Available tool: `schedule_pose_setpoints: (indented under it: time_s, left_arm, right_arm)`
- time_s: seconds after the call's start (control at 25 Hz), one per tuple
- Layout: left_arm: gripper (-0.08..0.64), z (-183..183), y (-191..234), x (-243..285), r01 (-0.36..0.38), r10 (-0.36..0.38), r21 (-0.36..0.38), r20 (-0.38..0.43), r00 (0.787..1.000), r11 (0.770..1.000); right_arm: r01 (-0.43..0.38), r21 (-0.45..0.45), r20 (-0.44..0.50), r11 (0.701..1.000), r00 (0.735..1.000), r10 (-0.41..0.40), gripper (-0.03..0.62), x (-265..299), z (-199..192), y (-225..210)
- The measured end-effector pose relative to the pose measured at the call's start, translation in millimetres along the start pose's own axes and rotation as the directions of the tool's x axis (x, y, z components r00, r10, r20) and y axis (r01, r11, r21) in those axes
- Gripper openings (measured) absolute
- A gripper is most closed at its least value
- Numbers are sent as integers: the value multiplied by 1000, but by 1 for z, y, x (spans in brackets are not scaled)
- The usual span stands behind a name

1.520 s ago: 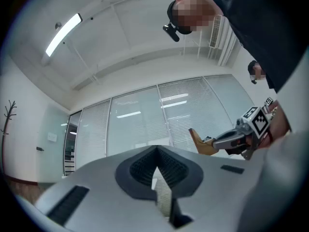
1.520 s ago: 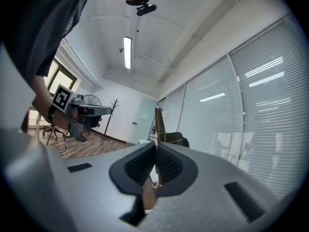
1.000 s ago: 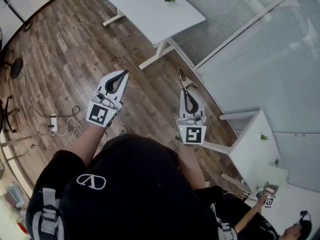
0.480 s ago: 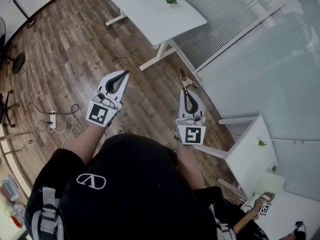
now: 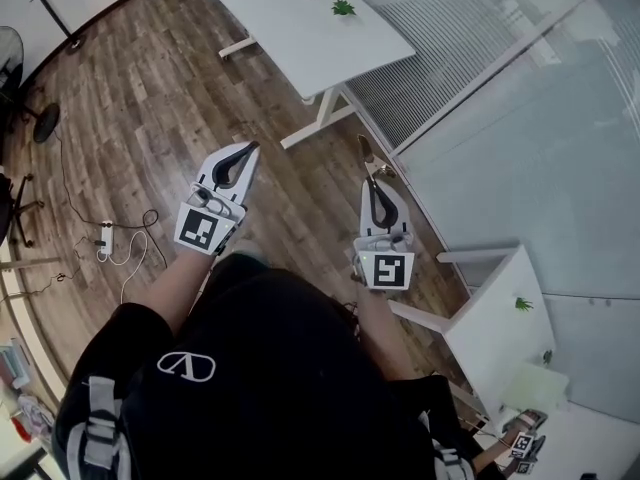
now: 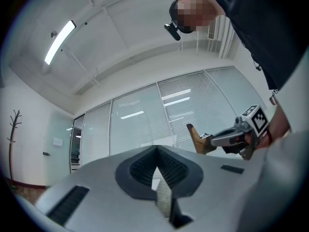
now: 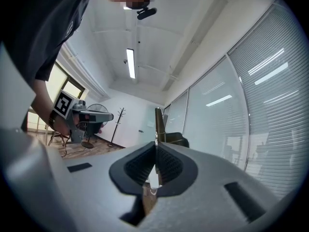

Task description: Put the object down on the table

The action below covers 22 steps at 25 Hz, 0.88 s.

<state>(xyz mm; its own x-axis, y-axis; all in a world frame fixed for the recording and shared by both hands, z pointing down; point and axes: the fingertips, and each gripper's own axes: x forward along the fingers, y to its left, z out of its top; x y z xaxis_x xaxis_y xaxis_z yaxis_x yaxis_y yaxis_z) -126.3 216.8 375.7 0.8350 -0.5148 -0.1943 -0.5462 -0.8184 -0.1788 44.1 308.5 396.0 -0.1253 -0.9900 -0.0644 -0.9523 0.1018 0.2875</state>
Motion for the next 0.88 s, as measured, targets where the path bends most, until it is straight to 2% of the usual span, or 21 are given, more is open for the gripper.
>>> schedule_pose_setpoints:
  time_s: [0.2,0.4,0.64,0.88]
  left_arm:
    - [5,-12,16,31,-1,1,10,5,1000,1000]
    - [5,-45,50,75,13,-13,4,20,1000,1000]
    - [5,-82,133,152,41,-40,-22,14,999,999]
    - [5,-105,226,246,104,-104,-37,18,994,994]
  right_arm:
    - [-1,7,7,1000,1000,1,6,24,-14,-20]
    - [7,18,-8,1000,1000,-7,6,76,-44,-36]
    - [5,0,-36,1000,999,-5,6,181,-70,-61]
    - [65,4,-27,998,998,-65,6,301,-68,-99]
